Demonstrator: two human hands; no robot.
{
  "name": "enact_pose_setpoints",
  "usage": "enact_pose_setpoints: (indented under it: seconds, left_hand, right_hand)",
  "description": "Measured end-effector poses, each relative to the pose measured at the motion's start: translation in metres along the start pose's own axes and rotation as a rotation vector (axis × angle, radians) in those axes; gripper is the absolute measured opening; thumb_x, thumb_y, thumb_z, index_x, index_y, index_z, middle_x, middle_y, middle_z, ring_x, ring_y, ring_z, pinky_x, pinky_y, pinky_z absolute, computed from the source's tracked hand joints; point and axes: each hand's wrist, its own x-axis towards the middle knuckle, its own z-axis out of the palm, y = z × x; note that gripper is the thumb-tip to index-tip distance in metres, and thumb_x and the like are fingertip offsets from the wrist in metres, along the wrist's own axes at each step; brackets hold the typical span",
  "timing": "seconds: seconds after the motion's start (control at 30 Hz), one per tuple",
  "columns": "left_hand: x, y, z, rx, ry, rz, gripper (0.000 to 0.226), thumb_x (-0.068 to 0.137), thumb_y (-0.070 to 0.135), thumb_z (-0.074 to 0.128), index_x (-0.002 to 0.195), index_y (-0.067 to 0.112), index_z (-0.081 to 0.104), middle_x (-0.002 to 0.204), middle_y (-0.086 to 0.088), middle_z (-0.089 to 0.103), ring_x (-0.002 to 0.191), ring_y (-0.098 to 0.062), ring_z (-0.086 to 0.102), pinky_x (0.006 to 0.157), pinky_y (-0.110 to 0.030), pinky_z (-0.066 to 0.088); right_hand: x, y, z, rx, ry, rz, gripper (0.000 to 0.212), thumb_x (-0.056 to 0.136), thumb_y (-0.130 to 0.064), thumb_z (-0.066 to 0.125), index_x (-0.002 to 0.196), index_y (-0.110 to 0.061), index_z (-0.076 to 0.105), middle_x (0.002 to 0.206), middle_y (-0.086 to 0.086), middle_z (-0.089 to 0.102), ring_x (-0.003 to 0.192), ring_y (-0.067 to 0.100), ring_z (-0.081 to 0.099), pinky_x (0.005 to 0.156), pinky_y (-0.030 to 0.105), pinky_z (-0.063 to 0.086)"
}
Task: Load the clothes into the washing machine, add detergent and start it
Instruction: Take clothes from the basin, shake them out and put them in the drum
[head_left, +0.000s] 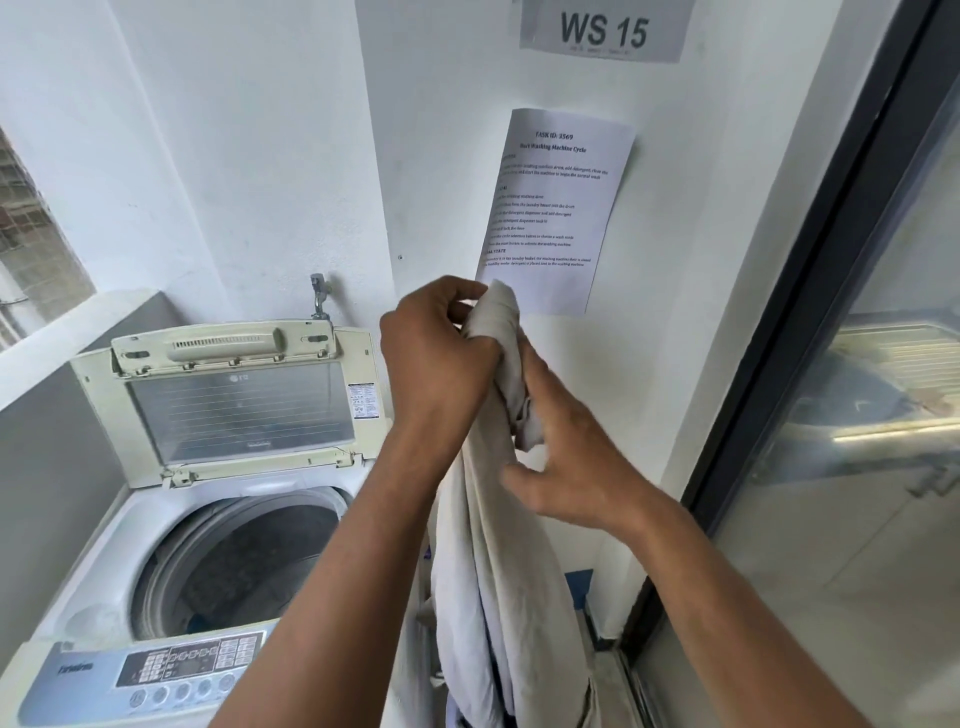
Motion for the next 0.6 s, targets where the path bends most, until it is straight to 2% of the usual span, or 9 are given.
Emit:
enact_pose_setpoints:
  seconds: [0.1,0.13,0.2,0.27,0.3,0.33,0.4,0.47,0.6]
  left_hand:
    - [0.006,0.015,0.005,-0.029,0.03,0.029,0.013,0.088,0.041,0.077,0.09,0.028,0.077,0.073,0.011,0.074,0.066,-0.005,0.071,0.067,-0.034,0.061]
    - [0.006,0.02,0.007,-0.039,0.023,0.054,0.012,0.088,0.04,0.077,0.091,0.028,0.077,0.073,0.011,0.074,0.066,-0.005,0.071,0.067,-0.034,0.062]
    - [0.003,0.025,0.011,-0.048,-0.036,0.106,0.013,0.088,0.037,0.077,0.097,0.027,0.078,0.076,0.011,0.075,0.066,-0.006,0.072,0.068,-0.034,0.062]
    - [-0.002,0.023,0.011,-0.052,-0.135,0.155,0.024,0.087,0.029,0.078,0.111,0.025,0.077,0.083,0.01,0.076,0.071,-0.005,0.073,0.071,-0.03,0.062]
    - [-0.004,0.018,0.009,-0.08,-0.202,0.178,0.035,0.084,0.021,0.078,0.119,0.021,0.075,0.09,0.009,0.077,0.078,-0.005,0.074,0.073,-0.027,0.061]
    - [-0.006,0.011,0.006,-0.123,-0.275,0.197,0.049,0.08,0.012,0.078,0.128,0.018,0.071,0.101,0.007,0.077,0.089,-0.005,0.074,0.076,-0.025,0.06]
    - [-0.013,-0.012,-0.002,-0.157,-0.367,0.21,0.07,0.077,0.004,0.079,0.142,0.018,0.059,0.124,0.003,0.073,0.112,-0.007,0.07,0.086,-0.025,0.059]
    - [-0.026,-0.036,-0.009,-0.137,-0.379,0.178,0.078,0.079,0.007,0.082,0.15,0.022,0.052,0.138,0.004,0.066,0.127,-0.008,0.063,0.096,-0.025,0.056]
    - [-0.05,-0.065,-0.018,-0.182,-0.416,0.045,0.083,0.08,0.021,0.091,0.152,0.022,0.049,0.145,0.011,0.061,0.133,-0.006,0.058,0.104,-0.019,0.049]
  right_hand:
    - [0.006,-0.01,0.017,0.059,0.073,0.077,0.114,0.079,-0.043,0.074,0.161,-0.045,-0.005,0.137,-0.001,0.063,0.116,0.023,0.067,0.094,0.042,0.059]
    - [0.007,-0.01,0.023,0.029,0.108,0.109,0.106,0.084,-0.043,0.073,0.163,-0.038,0.002,0.132,-0.001,0.067,0.111,0.021,0.069,0.091,0.039,0.059]
    - [0.009,-0.004,0.034,0.008,0.175,0.177,0.075,0.094,-0.03,0.068,0.157,-0.018,0.029,0.1,-0.006,0.073,0.09,0.014,0.072,0.076,0.024,0.056]
    - [0.012,0.002,0.039,0.059,0.26,0.248,0.028,0.097,-0.018,0.067,0.121,-0.007,0.059,0.075,-0.015,0.062,0.069,0.005,0.064,0.064,0.019,0.048]
    - [0.014,0.005,0.04,0.123,0.305,0.288,0.011,0.096,-0.015,0.067,0.103,-0.009,0.062,0.071,-0.014,0.06,0.065,0.005,0.062,0.063,0.026,0.048]
    - [0.015,0.006,0.039,0.207,0.343,0.321,0.006,0.095,-0.016,0.066,0.094,-0.012,0.062,0.07,-0.01,0.063,0.065,0.009,0.064,0.064,0.031,0.051]
    - [0.019,0.003,0.034,0.413,0.406,0.363,0.01,0.095,-0.019,0.063,0.099,-0.013,0.069,0.082,0.001,0.075,0.077,0.021,0.075,0.067,0.046,0.061]
    - [0.024,-0.005,0.025,0.68,0.462,0.374,0.02,0.098,-0.011,0.06,0.113,-0.009,0.073,0.101,0.012,0.08,0.093,0.032,0.078,0.075,0.056,0.064]
    - [0.035,-0.017,0.006,1.165,0.535,0.375,0.029,0.098,0.003,0.06,0.127,0.0,0.064,0.117,0.018,0.075,0.104,0.032,0.075,0.074,0.046,0.064]
